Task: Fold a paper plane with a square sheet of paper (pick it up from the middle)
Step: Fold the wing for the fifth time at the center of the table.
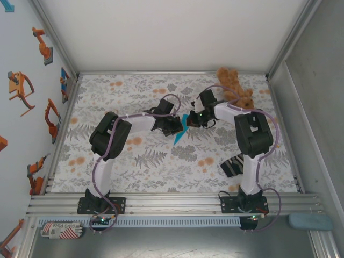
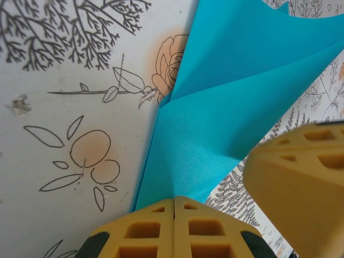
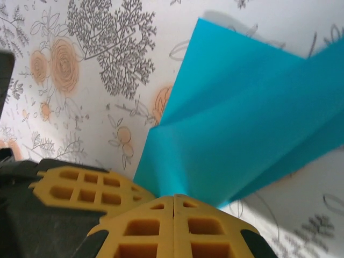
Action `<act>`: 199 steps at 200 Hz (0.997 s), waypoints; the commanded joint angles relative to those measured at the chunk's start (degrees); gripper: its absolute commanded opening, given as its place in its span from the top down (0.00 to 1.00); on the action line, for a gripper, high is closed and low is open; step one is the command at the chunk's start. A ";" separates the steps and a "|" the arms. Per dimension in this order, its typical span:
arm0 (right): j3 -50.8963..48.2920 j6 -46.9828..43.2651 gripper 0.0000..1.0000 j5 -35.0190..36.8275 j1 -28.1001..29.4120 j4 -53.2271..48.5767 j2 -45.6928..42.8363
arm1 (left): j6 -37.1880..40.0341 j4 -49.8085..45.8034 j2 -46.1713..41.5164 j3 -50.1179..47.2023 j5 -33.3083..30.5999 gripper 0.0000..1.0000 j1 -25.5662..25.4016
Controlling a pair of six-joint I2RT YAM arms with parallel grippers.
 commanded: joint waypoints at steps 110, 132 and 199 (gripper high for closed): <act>8.34 -3.82 1.00 7.00 -0.77 -8.19 9.23 | 1.46 -9.95 3.35 -4.85 -4.42 0.98 -0.17; 10.51 -4.43 1.00 7.21 -1.79 -9.65 10.15 | 1.98 -10.52 3.32 -6.66 -4.74 0.99 -0.19; 18.14 -5.96 1.00 -4.49 -7.48 -6.63 15.28 | 2.47 -10.06 3.49 -10.03 -4.34 1.00 -0.19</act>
